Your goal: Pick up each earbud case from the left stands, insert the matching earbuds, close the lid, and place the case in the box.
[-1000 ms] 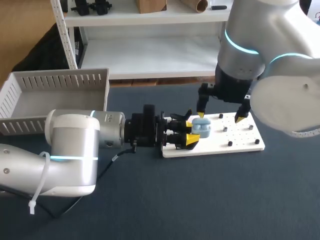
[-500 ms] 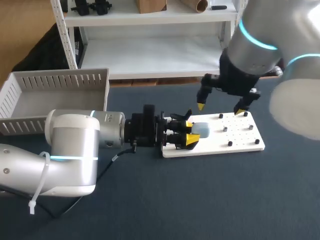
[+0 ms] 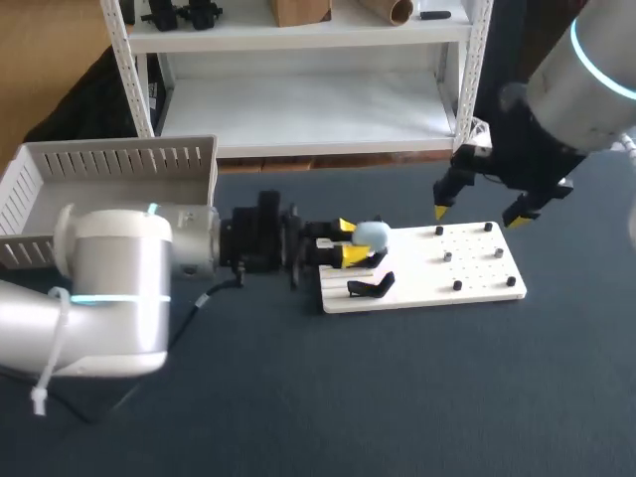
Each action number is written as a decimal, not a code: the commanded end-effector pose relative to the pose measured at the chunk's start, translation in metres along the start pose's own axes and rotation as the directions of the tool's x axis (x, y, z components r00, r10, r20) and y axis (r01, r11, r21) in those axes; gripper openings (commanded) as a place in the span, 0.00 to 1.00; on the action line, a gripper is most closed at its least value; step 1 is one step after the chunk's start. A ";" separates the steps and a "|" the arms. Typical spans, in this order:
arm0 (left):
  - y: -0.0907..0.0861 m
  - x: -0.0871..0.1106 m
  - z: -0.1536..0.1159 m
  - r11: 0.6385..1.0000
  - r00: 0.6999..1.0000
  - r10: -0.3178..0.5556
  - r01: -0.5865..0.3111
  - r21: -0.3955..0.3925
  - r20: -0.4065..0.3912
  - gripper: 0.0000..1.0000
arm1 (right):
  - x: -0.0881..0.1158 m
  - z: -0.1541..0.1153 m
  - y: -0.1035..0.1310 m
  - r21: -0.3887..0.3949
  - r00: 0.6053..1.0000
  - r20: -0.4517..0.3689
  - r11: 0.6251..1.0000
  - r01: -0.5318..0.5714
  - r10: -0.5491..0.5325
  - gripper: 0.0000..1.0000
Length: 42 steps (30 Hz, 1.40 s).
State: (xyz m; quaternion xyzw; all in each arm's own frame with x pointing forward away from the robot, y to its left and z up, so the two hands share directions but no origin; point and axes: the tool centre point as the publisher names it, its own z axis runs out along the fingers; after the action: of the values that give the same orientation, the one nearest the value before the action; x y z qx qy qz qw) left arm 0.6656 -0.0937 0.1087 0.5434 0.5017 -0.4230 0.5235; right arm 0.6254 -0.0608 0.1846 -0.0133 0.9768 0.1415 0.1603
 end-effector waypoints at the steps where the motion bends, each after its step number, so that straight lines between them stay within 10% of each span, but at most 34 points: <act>1: -0.004 -0.026 -0.038 0.995 0.998 0.033 -0.038 -0.095 -0.047 0.00 | 0.002 0.001 -0.001 0.001 1.000 0.009 1.000 -0.001 0.001 1.00; 13: 0.037 -0.020 -0.131 0.942 0.990 -0.004 -0.045 -0.333 -0.143 0.00 | 0.002 0.001 -0.001 0.001 1.000 0.009 1.000 -0.001 0.001 1.00; 42: 0.135 0.025 -0.265 0.682 0.983 -0.175 0.081 -0.727 -0.055 0.00 | 0.002 0.001 -0.001 0.001 1.000 0.009 1.000 -0.001 0.001 1.00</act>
State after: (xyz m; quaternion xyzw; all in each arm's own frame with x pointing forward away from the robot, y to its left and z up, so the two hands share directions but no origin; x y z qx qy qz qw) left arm 0.7753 0.1806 0.1281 0.3312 0.6753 -0.2514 0.6091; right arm 0.6239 -0.0613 0.1835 -0.0124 0.9763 0.1412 0.1637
